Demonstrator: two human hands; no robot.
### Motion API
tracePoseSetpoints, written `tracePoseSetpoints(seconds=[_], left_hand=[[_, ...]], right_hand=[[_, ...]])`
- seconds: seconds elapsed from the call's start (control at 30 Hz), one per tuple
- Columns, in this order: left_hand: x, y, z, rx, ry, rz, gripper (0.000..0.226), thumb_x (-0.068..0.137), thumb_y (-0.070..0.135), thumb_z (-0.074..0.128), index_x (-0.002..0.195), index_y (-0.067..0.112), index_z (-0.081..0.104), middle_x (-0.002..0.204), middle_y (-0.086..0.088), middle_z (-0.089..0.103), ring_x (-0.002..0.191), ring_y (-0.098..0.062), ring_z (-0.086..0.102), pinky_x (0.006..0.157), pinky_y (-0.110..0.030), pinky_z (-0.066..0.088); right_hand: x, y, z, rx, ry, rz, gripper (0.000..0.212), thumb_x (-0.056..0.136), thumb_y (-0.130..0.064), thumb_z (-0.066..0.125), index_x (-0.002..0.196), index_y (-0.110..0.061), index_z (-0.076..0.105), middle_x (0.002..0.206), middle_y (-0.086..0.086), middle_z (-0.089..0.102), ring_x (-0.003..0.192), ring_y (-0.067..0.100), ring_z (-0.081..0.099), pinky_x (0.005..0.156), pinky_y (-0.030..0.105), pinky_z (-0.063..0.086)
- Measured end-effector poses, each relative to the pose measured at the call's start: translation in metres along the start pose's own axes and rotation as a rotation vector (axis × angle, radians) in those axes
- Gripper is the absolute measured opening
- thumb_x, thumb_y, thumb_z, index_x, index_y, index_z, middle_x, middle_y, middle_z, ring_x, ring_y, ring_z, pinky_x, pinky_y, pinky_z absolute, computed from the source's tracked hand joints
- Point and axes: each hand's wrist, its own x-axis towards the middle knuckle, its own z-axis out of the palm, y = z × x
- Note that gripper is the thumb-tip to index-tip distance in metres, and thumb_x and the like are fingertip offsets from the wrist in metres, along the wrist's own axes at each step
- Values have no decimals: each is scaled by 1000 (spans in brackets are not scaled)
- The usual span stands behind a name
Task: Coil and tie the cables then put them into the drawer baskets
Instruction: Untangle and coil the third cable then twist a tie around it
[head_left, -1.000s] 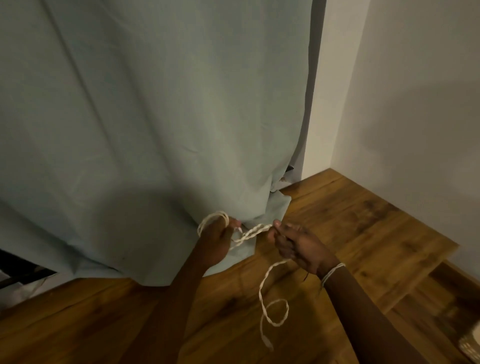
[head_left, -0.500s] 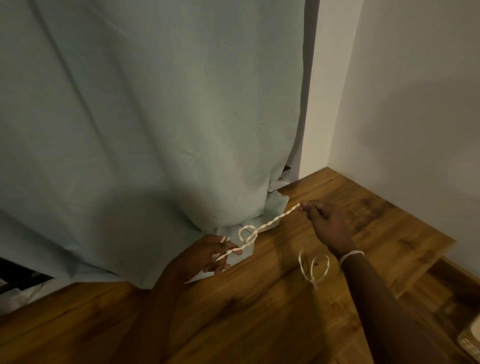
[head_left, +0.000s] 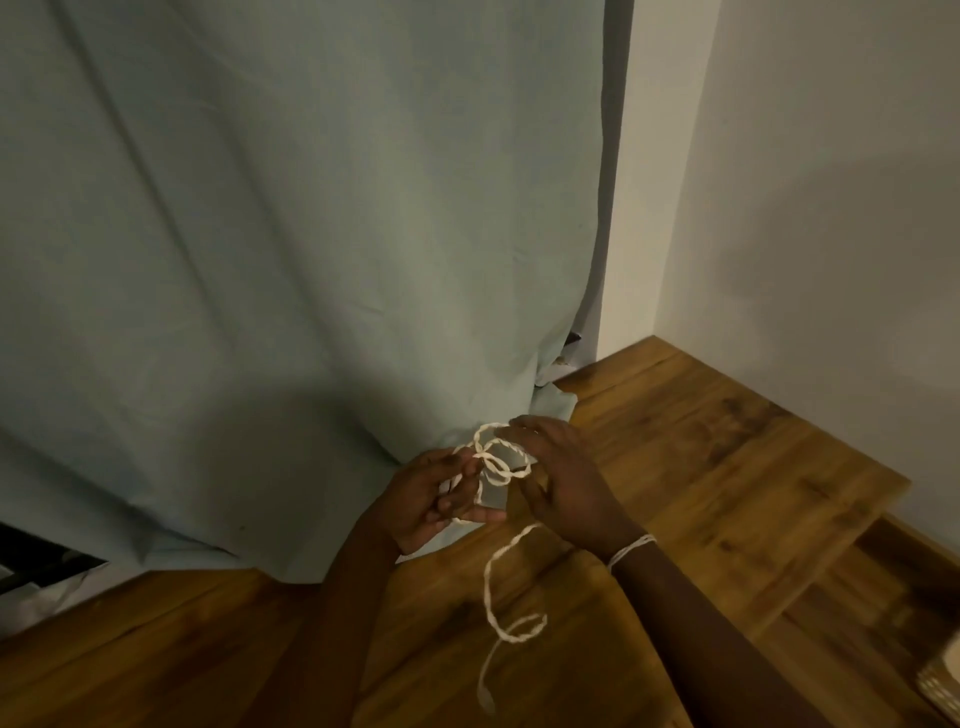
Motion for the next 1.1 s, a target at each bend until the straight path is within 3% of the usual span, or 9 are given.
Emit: tracePoseSetpoints(seconds=[0.1, 0.3, 0.47, 0.57, 0.73, 0.83, 0.93, 1.03, 1.1], left_hand=[[-1, 1, 3, -50, 65, 58, 39, 79, 27, 77, 105, 0, 68, 47, -4, 47, 33, -7, 37, 81, -52, 56], [-3, 3, 19, 208, 221, 124, 27, 93, 28, 46, 87, 4, 58, 49, -2, 42, 36, -6, 30, 58, -29, 55], [0, 5, 13, 519, 298, 100, 42, 102, 31, 40, 106, -7, 57, 59, -6, 43, 48, -12, 35, 66, -31, 55], [0, 3, 16, 589, 304, 111, 38, 106, 27, 35, 99, -3, 57, 53, -2, 45, 43, -8, 36, 72, -36, 54], [0, 4, 18, 412, 333, 161, 30, 104, 24, 39, 89, 4, 56, 52, 1, 41, 43, -7, 33, 60, -29, 53], [-3, 9, 16, 232, 326, 172, 30, 104, 19, 39, 84, 5, 56, 48, 2, 35, 37, -4, 30, 53, -26, 50], [-4, 12, 10, 148, 311, 197, 39, 104, 17, 39, 72, 10, 61, 44, 3, 33, 35, -5, 28, 49, -25, 47], [-8, 16, 1, 181, 326, 169, 38, 102, 20, 42, 71, 11, 61, 44, 4, 32, 35, -5, 28, 50, -26, 47], [-13, 17, -3, 263, 295, 110, 34, 99, 24, 45, 73, 10, 60, 44, 3, 33, 35, -6, 29, 52, -27, 49]], right_hand=[[-3, -5, -3, 327, -41, 79, 58, 82, -25, 72, 137, -16, 55, 144, 3, 51, 136, 19, 46, 110, 44, 42], [2, -20, 7, 426, 41, 307, 48, 88, -43, 73, 132, -31, 60, 129, -12, 65, 123, 15, 60, 105, 59, 42], [7, -34, -1, 824, 36, 510, 35, 85, -15, 76, 118, -17, 68, 112, 2, 76, 107, 19, 71, 96, 39, 56], [8, -26, 0, 727, 36, 524, 33, 85, -4, 76, 115, -17, 70, 105, 2, 77, 100, 17, 72, 88, 32, 58], [4, -10, 0, 353, 170, 525, 22, 85, 7, 66, 96, -10, 74, 89, -4, 73, 81, 4, 68, 69, 15, 54], [3, 3, -4, 257, 211, 551, 17, 88, 2, 63, 84, -11, 72, 77, -1, 71, 72, 11, 66, 63, 21, 52], [4, 8, -8, 369, 199, 699, 16, 92, -2, 59, 82, -10, 69, 74, 4, 69, 67, 18, 64, 61, 30, 53], [5, 9, -17, 332, 154, 637, 13, 88, -6, 62, 81, -13, 71, 70, 2, 69, 62, 11, 61, 60, 24, 46], [5, 9, -28, 238, 57, 508, 13, 81, -26, 65, 89, -22, 74, 79, -5, 72, 73, 5, 65, 63, 15, 47]])
